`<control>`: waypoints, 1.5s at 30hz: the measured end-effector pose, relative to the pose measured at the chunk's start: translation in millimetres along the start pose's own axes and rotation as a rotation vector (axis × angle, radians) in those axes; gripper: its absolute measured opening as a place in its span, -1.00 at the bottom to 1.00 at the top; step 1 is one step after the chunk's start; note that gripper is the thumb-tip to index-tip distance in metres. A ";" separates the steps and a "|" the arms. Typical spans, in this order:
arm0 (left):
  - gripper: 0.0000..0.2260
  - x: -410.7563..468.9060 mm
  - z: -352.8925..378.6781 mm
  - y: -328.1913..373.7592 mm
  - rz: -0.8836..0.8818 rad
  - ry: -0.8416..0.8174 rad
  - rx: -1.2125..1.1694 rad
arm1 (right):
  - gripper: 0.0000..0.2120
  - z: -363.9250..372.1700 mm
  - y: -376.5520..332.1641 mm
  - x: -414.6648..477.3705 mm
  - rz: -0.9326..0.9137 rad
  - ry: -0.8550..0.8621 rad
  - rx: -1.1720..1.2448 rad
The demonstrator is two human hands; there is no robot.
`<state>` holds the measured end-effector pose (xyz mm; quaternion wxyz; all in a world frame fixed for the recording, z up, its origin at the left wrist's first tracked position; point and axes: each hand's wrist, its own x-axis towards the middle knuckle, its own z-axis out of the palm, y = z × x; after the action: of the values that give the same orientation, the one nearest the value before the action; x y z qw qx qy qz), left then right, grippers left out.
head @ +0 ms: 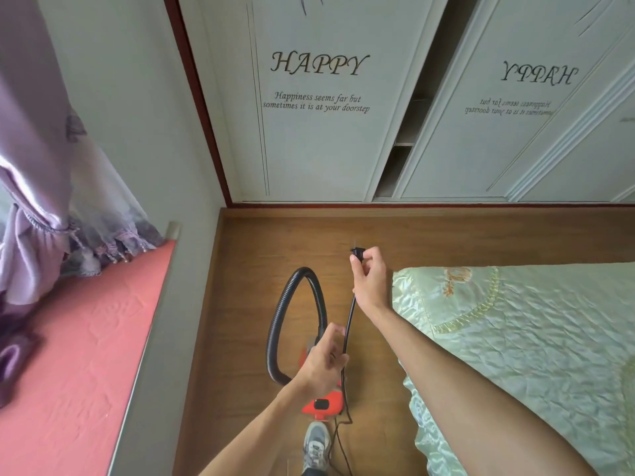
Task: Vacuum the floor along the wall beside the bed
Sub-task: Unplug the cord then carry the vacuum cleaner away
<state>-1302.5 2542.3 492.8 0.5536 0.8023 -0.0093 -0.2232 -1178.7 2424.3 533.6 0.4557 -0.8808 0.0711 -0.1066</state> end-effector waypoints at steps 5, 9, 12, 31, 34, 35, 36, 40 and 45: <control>-0.70 53.6 17.5 -19.4 -0.107 -0.043 -0.029 | -0.80 23.6 60.6 39.0 0.133 -0.075 -0.001; -0.68 82.7 32.5 -49.7 -0.213 -0.079 -0.048 | -0.80 47.8 107.7 48.5 0.212 -0.127 -0.030; -0.67 92.7 46.8 -75.5 -0.275 -0.095 -0.022 | -0.80 67.1 144.2 41.8 0.265 -0.175 -0.030; -0.61 141.1 115.8 -286.5 -0.453 -0.165 -0.079 | -0.83 209.1 347.3 -19.0 0.403 -0.274 -0.174; -0.64 148.3 124.8 -320.6 -0.471 -0.177 -0.073 | -0.81 233.2 380.5 -30.2 0.389 -0.307 -0.169; -0.63 150.7 128.1 -332.8 -0.489 -0.185 -0.068 | -0.81 240.1 390.7 -33.7 0.386 -0.315 -0.173; -0.61 153.0 131.9 -344.8 -0.508 -0.187 -0.058 | -0.81 246.7 400.4 -36.9 0.382 -0.322 -0.182; -0.66 160.9 149.8 -382.0 -0.571 -0.163 -0.040 | -0.82 266.5 431.5 -46.7 0.378 -0.338 -0.203; -0.64 173.3 167.2 -410.2 -0.540 -0.116 -0.057 | -0.83 283.7 461.0 -52.1 0.387 -0.362 -0.235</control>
<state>-1303.3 2507.8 18.4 0.4949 0.7457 0.1795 -0.4084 -1170.4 2394.5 -9.3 0.3677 -0.9023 0.1674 0.1502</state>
